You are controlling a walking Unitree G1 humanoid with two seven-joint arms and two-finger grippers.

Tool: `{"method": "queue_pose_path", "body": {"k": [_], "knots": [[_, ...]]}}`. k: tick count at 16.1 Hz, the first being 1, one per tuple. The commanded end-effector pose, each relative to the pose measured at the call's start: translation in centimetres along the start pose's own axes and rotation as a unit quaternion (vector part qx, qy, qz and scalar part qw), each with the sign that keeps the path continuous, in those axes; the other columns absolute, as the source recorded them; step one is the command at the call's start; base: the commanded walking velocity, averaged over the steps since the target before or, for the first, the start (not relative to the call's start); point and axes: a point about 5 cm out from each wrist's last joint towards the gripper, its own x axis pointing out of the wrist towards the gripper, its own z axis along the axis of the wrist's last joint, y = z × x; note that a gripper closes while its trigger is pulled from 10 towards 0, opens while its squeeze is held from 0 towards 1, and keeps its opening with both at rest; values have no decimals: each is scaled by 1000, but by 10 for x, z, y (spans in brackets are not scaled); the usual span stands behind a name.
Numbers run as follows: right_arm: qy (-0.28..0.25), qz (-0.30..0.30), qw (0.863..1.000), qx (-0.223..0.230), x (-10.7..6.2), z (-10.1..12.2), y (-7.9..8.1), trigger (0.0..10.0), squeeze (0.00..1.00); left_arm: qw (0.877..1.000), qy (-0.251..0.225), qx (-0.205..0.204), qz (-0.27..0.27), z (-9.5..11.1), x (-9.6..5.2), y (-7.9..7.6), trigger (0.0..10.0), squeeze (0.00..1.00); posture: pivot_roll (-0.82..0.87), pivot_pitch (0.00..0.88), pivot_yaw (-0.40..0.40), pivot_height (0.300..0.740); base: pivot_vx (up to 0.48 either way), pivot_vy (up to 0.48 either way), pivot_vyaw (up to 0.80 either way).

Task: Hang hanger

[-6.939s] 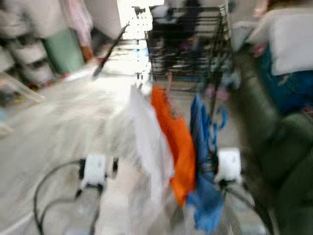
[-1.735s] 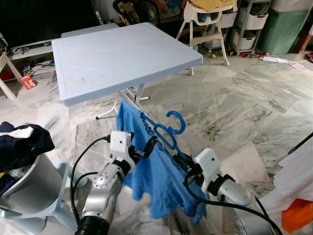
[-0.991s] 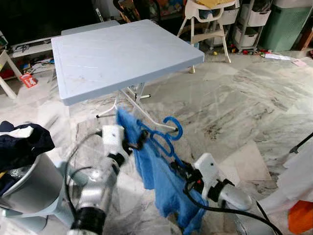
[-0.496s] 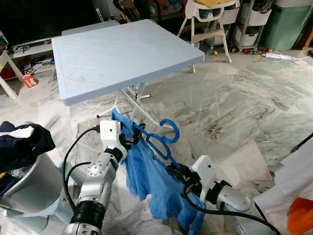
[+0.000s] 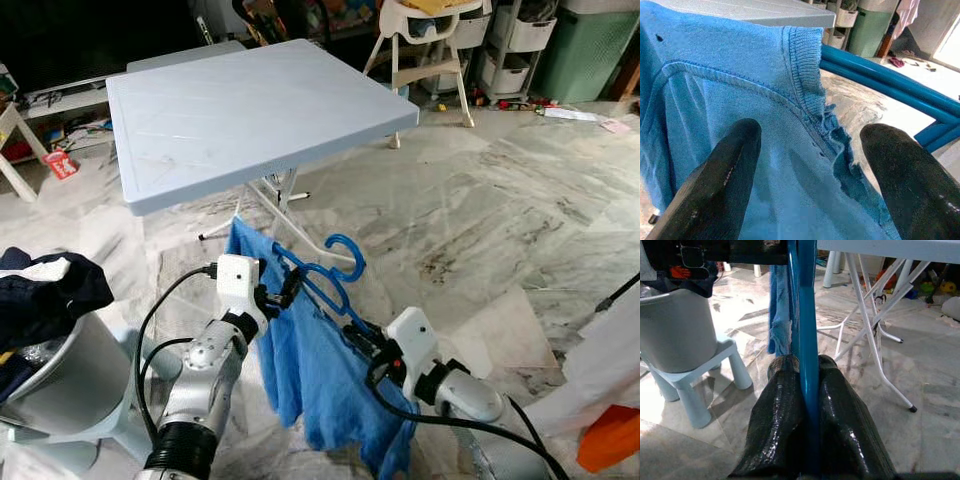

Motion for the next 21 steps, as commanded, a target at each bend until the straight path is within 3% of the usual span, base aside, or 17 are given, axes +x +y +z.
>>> {"method": "queue_pose_path", "body": {"k": [1,4,5,6,7,13,14,15,16,17,18,19,21], "knots": [[-30,-5,999,-13,6,16,-2,10000,0,1000,13,9,-4,-4,-2,0,10000,0,-104,0,98,740,0,0,0],[-28,-2,999,-14,5,15,-2,10000,0,1000,15,11,12,-2,-2,10,10000,0,-105,0,98,740,0,0,0],[-27,-1,1000,-14,4,14,-2,10000,0,1000,16,11,17,-2,-1,13,9529,0,-107,0,100,740,0,0,0],[-25,-4,1000,-14,3,13,-4,10000,0,999,13,12,28,1,-1,18,3922,0,-110,0,104,740,0,0,0],[-23,-10,1000,-15,2,12,-5,10000,0,999,11,12,30,2,-1,19,0,0,-112,1,107,740,0,0,0],[-26,-3,1000,-12,4,13,1,10000,0,999,13,12,29,3,2,22,0,0,-115,7,110,740,0,0,0],[-26,-1,1000,-11,4,13,1,10000,0,999,14,14,29,3,3,22,549,0,-116,7,110,740,0,0,0],[-32,20,999,-7,2,14,5,10000,0,999,17,15,27,2,5,21,7490,0,-121,8,112,740,0,0,0],[-32,20,999,-5,2,15,5,10000,0,999,17,16,27,2,6,21,10000,0,-122,8,113,740,0,0,0],[-31,20,999,-5,2,14,5,10000,0,999,18,16,26,3,7,21,10000,0,-122,8,114,740,0,0,0],[-29,20,999,-7,1,13,5,10000,0,999,18,15,26,3,8,21,8235,0,-125,8,116,740,0,0,0],[-28,19,999,-7,1,12,5,10000,0,999,17,14,24,3,8,21,0,0,-127,9,118,740,0,0,0],[-27,22,999,-4,0,11,6,10000,0,1000,15,10,22,3,8,22,0,0,-129,9,120,740,0,0,0]]}}
